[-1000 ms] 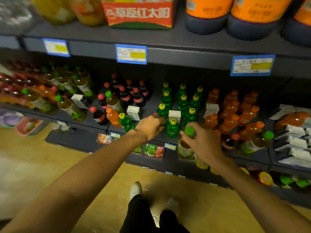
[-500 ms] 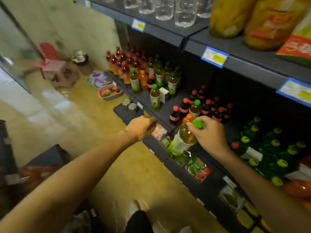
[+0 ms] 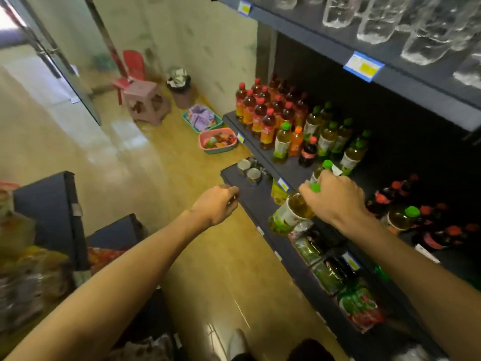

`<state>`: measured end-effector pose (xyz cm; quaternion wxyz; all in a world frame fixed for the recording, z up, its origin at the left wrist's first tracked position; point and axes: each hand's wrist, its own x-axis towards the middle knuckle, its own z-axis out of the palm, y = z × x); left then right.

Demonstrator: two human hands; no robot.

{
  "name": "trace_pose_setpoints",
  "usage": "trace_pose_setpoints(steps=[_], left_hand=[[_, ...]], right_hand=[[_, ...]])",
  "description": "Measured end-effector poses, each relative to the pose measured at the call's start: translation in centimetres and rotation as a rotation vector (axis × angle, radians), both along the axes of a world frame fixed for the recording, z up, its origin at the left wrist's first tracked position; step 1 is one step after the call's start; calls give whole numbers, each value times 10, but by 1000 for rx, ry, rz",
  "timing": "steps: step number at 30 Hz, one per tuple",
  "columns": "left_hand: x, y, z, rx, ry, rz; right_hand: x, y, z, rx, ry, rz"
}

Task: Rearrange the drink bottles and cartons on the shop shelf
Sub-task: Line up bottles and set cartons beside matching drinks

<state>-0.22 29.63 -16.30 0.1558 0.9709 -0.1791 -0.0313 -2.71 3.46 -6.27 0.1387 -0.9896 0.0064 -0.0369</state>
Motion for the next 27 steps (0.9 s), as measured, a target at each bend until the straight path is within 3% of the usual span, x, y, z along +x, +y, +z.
trace_pose_setpoints(steps=[11, 17, 22, 27], left_hand=[[112, 17, -16, -16, 70, 23], [185, 9, -17, 8, 136, 10], [259, -8, -25, -2, 171, 3], [304, -38, -26, -12, 237, -129]], right_hand=[[120, 28, -36, -128, 30, 98], [190, 27, -57, -212, 189, 239], [240, 4, -75, -82, 212, 205], [262, -9, -76, 25, 229, 94]])
